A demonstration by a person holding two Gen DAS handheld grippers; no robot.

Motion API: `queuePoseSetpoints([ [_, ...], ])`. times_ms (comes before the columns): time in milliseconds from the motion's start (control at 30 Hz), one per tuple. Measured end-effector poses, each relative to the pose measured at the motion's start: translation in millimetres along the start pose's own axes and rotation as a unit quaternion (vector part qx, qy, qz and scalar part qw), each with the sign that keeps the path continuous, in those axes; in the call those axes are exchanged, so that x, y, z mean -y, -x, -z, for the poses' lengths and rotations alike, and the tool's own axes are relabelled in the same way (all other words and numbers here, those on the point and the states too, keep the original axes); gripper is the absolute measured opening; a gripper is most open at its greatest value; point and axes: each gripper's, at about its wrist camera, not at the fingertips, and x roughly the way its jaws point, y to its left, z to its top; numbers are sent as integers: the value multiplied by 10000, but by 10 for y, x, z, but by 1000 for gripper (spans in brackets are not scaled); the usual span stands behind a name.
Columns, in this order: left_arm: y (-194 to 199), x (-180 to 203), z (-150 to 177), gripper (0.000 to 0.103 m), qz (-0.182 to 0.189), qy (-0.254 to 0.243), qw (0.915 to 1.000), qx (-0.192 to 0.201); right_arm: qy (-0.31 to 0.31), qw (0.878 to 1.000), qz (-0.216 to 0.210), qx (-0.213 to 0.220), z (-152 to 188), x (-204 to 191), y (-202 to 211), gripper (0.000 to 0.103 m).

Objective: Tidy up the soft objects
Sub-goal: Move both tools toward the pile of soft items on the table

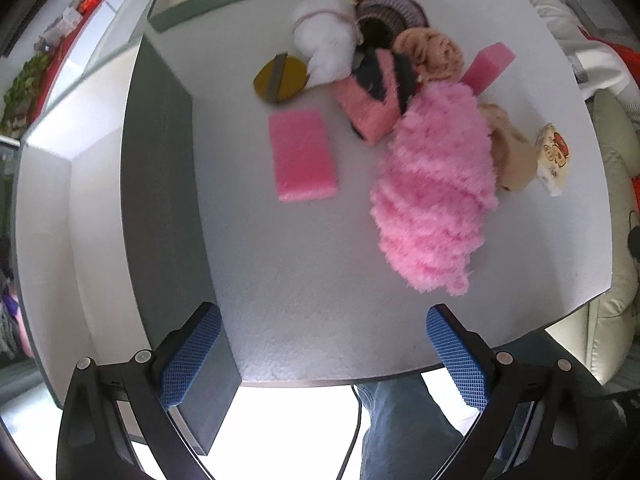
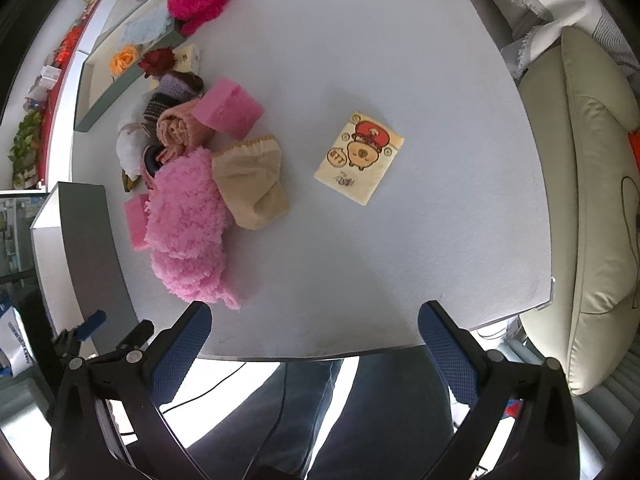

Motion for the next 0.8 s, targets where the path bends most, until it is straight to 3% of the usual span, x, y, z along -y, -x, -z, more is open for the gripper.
queuePoseSetpoints([
  [533, 216, 226, -420, 103, 4, -348, 9994, 12, -278, 9995, 23, -134, 36, 163, -87, 103],
  [600, 87, 303, -245, 103, 17, -335, 9994, 19, -310, 9994, 31, -151, 27, 200, -94, 103],
  [800, -55, 320, -256, 103, -19, -293, 9996, -47, -419, 9989, 82, -203, -19, 309, -136, 103],
])
